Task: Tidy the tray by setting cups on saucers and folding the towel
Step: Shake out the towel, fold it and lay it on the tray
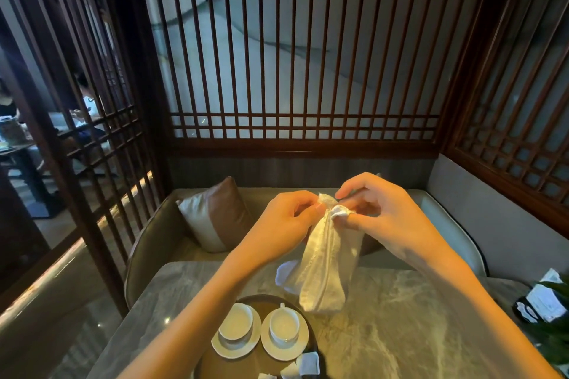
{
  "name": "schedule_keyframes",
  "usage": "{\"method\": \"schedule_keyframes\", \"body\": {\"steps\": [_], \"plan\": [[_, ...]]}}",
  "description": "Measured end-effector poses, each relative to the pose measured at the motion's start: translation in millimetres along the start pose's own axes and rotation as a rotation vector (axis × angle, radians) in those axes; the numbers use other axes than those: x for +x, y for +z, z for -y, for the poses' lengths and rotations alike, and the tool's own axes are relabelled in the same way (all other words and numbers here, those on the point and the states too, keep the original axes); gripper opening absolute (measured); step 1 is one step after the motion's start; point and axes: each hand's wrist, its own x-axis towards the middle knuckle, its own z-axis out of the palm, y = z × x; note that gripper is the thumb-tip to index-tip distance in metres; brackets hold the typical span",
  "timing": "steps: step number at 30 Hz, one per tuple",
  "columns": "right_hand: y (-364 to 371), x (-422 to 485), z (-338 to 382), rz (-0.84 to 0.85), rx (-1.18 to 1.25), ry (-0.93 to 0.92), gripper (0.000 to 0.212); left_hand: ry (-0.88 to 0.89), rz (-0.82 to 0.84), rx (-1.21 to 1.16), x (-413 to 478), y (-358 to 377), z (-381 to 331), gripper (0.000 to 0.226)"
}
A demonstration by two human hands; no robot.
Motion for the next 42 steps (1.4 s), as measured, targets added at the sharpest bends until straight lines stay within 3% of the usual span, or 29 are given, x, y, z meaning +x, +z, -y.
{"method": "schedule_keyframes", "body": {"steps": [7,15,21,25,27,32,34,37,42], "plan": [[-4,0,2,0.077,0.022,0.003,0.022,0.013,0.019,-0.024,-5,6,-6,0.025],[-2,-3,1,-0.043,-0.013,-0.016,0.021,0.092,0.020,-0.082,-12,6,-7,0.025],[-3,-3,-6,0.066,-0.023,-0.002,0.034,0.155,0.088,-0.056,-17,5,-11,0.033],[4,5,-6,0.098,-0.064,-0.017,0.048,0.208,0.092,-0.014,-11,-2,-8,0.021],[2,9,-9,0.101,-0.011,-0.015,0.051,0.194,0.074,-0.065,-6,-9,-5,0.015],[-10,4,-27,0.187,0.320,0.034,0.066,0.016,-0.013,-0.445,-5,-20,5,0.016],[-8,4,-33,0.225,0.400,0.063,0.054,-0.027,-0.051,-0.412,-5,-24,12,0.014],[-4,11,-33,0.224,0.258,0.036,0.027,-0.034,-0.042,-0.344,-6,-28,20,0.021],[-8,24,-23,0.367,-0.022,0.029,0.030,0.058,-0.021,-0.304,-6,-34,25,0.025]]}}
